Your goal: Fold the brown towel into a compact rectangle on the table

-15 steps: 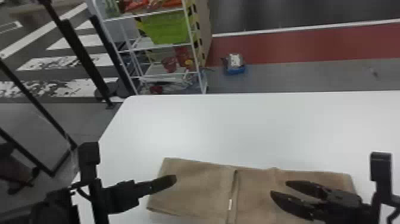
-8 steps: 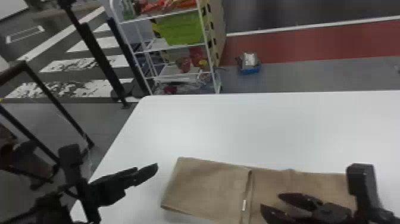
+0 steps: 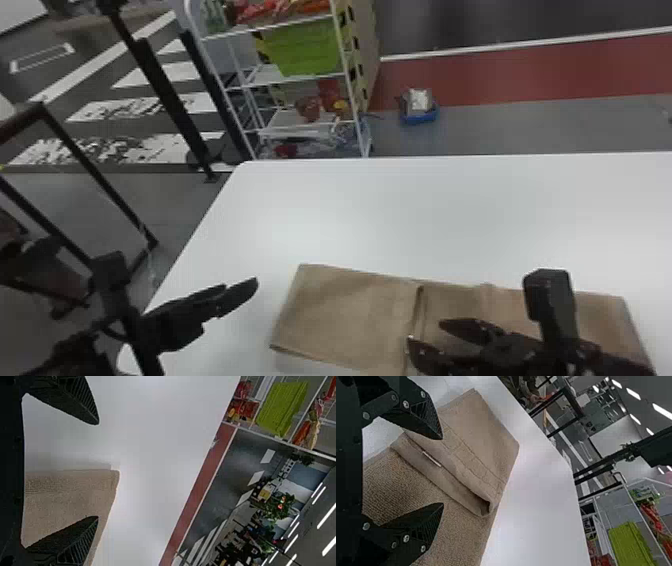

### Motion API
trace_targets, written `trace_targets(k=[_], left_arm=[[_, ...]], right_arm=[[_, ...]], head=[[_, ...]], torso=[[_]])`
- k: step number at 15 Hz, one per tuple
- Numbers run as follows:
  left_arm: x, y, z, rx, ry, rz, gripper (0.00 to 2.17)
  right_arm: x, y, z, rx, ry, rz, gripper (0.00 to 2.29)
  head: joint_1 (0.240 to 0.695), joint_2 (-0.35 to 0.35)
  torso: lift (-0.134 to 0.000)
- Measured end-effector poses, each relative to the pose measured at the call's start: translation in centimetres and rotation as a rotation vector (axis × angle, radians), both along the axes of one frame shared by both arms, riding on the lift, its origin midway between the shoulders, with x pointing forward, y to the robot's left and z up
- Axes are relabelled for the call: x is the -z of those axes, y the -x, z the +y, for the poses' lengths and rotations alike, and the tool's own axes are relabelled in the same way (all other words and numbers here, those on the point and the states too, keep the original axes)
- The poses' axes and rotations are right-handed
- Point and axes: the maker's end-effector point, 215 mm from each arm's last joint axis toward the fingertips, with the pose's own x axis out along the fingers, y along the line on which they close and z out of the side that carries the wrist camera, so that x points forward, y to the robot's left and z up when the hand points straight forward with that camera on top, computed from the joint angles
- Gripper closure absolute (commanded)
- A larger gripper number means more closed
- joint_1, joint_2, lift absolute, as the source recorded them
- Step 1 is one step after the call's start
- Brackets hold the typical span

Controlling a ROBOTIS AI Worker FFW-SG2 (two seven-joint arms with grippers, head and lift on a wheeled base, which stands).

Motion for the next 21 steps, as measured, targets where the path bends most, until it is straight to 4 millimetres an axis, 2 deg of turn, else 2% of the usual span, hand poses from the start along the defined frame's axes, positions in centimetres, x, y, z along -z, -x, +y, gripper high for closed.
trace_targets(k=[5, 12, 15, 18, 19, 21], left_arm=[[0.1, 0.3, 0.5, 0.004, 0.02, -0.017, 0.03], [0.4, 0.3, 0.8, 0.003, 0.02, -0.026, 0.03], [0.6, 0.3, 1.1, 0.002, 0.017, -0.026, 0.03], [0.6, 0.3, 1.1, 0.003, 0.018, -0.028, 0.03], [0.6, 0.3, 1.1, 0.002, 0.018, -0.027, 0.03], [0.6, 0.4, 1.3, -0.001, 0.019, -0.027, 0.03]], right_arm=[[1.1, -1.0, 0.9, -0.014, 0.035, 0.02, 0.41], [0.3, -1.2, 2.8, -0.053, 0.014, 0.018, 0.41], [1.0, -2.0, 2.7, -0.043, 0.043, 0.029, 0.41], [1.3, -2.1, 3.0, -0.053, 0.052, 0.036, 0.64], [1.3, -2.1, 3.1, -0.056, 0.053, 0.038, 0.9], [1.2, -1.9, 3.4, -0.067, 0.045, 0.042, 1.29]], head=[[0.695, 0.35], [0.695, 0.35], [0.695, 0.35], [0.695, 0.35], [0.695, 0.35], [0.695, 0.35]], torso=[[-0.124], [-0.124], [-0.124], [-0.124], [-0.124], [-0.124]])
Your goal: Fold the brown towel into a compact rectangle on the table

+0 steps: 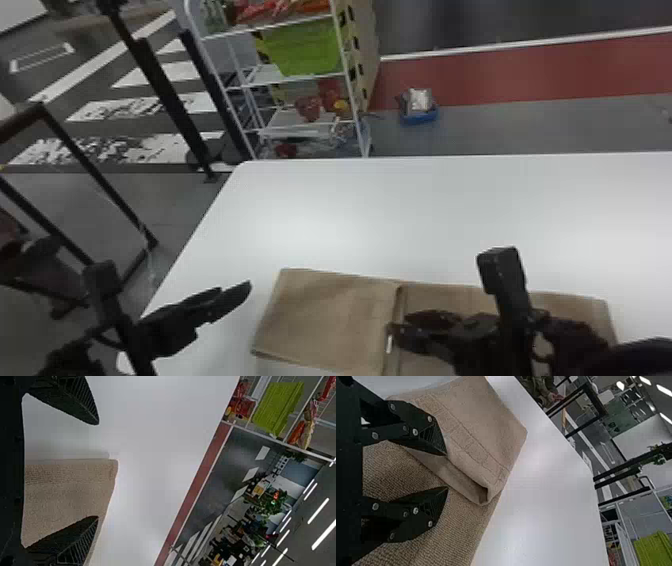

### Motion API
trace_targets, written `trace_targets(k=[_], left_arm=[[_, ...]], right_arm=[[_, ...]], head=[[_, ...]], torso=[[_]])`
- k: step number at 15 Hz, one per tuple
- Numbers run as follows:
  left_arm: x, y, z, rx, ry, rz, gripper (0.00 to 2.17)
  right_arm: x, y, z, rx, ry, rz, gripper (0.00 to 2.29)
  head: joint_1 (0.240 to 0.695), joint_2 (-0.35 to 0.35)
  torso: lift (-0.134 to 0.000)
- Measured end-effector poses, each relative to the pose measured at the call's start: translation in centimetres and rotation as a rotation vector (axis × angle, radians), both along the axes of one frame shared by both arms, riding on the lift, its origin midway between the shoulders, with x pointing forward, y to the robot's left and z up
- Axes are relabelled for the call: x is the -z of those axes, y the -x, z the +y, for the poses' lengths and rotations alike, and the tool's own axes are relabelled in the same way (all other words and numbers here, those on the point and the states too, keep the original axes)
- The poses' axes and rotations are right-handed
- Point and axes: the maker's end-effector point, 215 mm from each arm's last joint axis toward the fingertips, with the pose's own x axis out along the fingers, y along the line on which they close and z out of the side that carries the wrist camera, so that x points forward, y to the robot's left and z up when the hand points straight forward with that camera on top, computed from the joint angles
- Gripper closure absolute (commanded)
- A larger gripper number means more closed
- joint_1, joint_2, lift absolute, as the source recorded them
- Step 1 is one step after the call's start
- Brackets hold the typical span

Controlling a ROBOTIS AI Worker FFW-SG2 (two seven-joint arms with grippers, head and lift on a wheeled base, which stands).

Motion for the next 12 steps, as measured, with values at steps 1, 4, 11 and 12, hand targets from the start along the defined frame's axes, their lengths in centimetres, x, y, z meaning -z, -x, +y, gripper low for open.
trace_targets(k=[1, 4, 11, 12], left_arm=[[0.0, 0.0, 0.0, 0.0, 0.002, 0.0, 0.03], [0.2, 0.2, 0.1, -0.001, 0.006, 0.002, 0.03], [0.2, 0.6, 0.3, 0.002, 0.01, 0.004, 0.03], [0.2, 0.7, 0.3, 0.003, 0.011, 0.003, 0.03]], right_arm=[[-0.2, 0.1, 0.2, -0.004, -0.007, 0.0, 1.3], [-1.0, 0.1, 0.6, -0.01, -0.022, -0.013, 1.44], [-1.4, 0.4, 0.6, 0.014, 0.01, -0.015, 0.46], [-1.9, 0.5, 0.6, 0.051, 0.046, -0.062, 0.43]], head=[[0.695, 0.35], [0.695, 0.35], [0.695, 0.35], [0.695, 0.35]], torso=[[-0.124], [-0.124], [-0.124], [-0.124]])
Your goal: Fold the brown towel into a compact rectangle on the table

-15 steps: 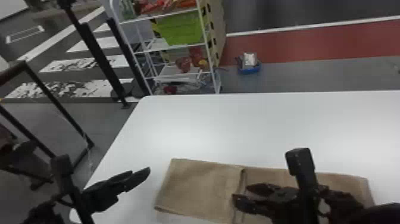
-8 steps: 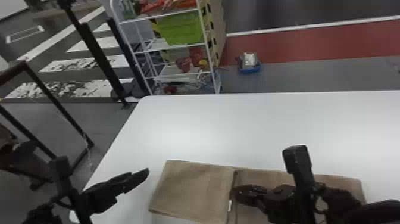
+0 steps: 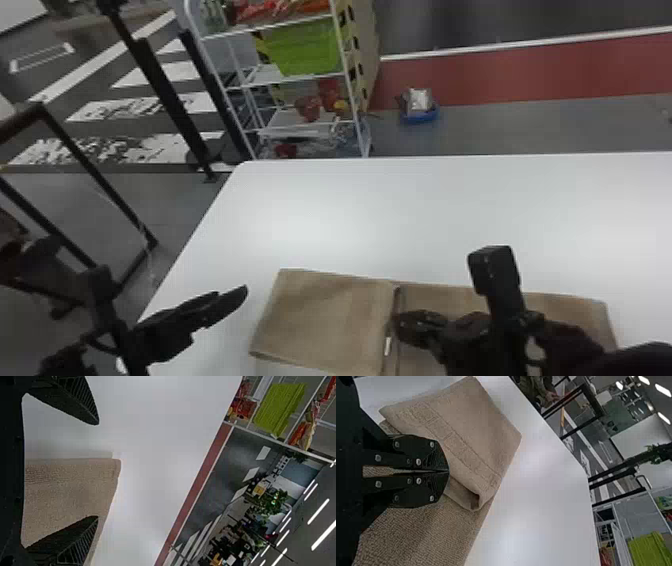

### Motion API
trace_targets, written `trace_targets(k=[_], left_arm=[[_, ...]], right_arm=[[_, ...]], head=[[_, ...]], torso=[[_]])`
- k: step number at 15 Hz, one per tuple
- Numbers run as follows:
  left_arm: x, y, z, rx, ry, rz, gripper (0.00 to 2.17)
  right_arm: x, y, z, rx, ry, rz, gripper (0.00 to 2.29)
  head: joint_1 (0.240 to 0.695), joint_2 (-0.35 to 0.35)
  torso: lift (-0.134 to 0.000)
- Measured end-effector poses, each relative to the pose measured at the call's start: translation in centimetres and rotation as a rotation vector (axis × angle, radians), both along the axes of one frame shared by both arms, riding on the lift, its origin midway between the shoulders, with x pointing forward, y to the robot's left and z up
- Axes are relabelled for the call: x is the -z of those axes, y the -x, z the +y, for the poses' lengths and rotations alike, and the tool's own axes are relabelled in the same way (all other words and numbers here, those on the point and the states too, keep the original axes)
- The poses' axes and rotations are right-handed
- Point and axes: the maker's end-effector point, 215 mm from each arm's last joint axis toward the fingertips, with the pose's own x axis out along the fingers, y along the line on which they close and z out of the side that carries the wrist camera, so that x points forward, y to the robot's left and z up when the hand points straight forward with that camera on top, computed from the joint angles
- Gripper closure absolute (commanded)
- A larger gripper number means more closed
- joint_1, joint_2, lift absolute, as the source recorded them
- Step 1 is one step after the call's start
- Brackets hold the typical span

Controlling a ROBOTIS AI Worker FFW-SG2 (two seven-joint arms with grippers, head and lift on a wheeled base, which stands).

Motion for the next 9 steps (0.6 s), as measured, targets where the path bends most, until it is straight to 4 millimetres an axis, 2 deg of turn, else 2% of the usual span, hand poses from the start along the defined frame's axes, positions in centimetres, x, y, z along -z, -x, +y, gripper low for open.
trace_targets(k=[3, 4, 6, 9], left_arm=[[0.2, 0.0, 0.0, 0.005, -0.002, 0.005, 0.03], [0.3, 0.0, -0.3, 0.011, 0.0, 0.006, 0.03], [0.3, -0.2, -0.6, 0.02, 0.001, 0.007, 0.03], [0.3, -0.2, -0.7, 0.025, 0.0, 0.007, 0.03]], right_arm=[[-4.9, -0.8, 1.5, 0.112, 0.009, -0.262, 0.43], [-5.9, -1.4, 1.4, 0.152, 0.012, -0.311, 0.43], [-5.4, -2.0, 0.7, 0.224, 0.06, -0.321, 0.43], [-4.0, -1.4, 0.3, 0.28, 0.141, -0.292, 0.43]], head=[[0.695, 0.35], [0.695, 0.35], [0.695, 0.35], [0.695, 0.35]], torso=[[-0.124], [-0.124], [-0.124], [-0.124]])
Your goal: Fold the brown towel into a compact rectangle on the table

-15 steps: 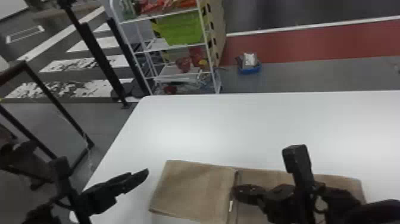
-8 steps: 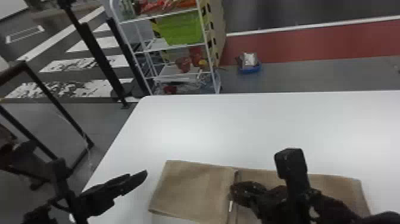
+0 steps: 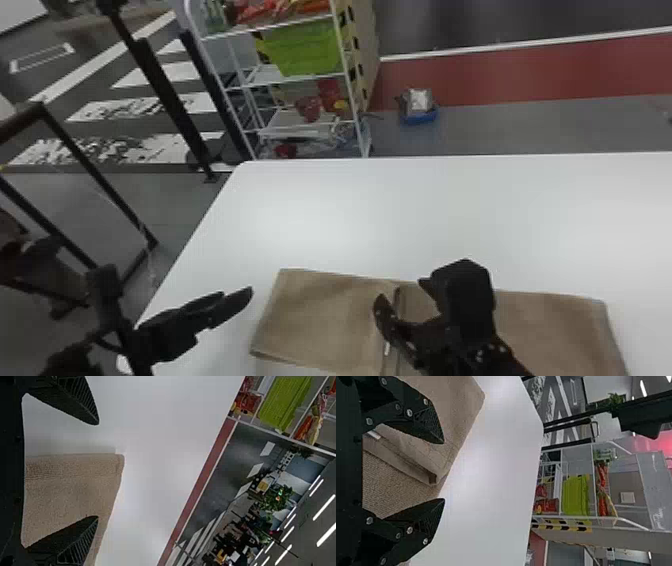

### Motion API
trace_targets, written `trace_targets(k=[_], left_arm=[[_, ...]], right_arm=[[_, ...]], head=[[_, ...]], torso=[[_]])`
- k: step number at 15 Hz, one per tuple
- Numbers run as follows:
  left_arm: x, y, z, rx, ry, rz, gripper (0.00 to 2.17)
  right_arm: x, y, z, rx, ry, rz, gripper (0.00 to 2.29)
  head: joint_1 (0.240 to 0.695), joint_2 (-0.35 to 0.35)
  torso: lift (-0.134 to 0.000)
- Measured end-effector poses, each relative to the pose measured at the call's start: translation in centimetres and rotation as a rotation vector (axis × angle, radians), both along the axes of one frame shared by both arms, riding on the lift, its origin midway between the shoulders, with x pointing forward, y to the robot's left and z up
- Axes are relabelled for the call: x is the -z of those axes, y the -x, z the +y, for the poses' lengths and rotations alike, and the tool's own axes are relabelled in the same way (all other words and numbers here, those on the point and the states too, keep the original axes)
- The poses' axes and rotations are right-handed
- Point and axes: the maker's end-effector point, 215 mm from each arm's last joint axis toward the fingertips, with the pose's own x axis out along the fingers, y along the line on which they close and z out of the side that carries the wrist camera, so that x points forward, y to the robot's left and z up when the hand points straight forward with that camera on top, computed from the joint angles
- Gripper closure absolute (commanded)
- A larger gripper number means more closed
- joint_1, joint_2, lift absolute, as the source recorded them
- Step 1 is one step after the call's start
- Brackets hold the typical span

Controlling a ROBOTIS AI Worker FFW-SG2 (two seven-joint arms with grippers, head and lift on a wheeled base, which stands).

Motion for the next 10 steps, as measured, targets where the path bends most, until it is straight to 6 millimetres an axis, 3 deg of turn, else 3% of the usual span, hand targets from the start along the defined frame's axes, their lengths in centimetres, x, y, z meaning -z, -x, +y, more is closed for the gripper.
trace_targets(k=[10], left_arm=[[0.7, 0.0, 0.6, 0.007, -0.002, -0.003, 0.03]], right_arm=[[2.0, 2.6, 1.9, 0.042, -0.073, 0.132, 0.43]], head=[[0.695, 0.35]], torso=[[-0.124]])
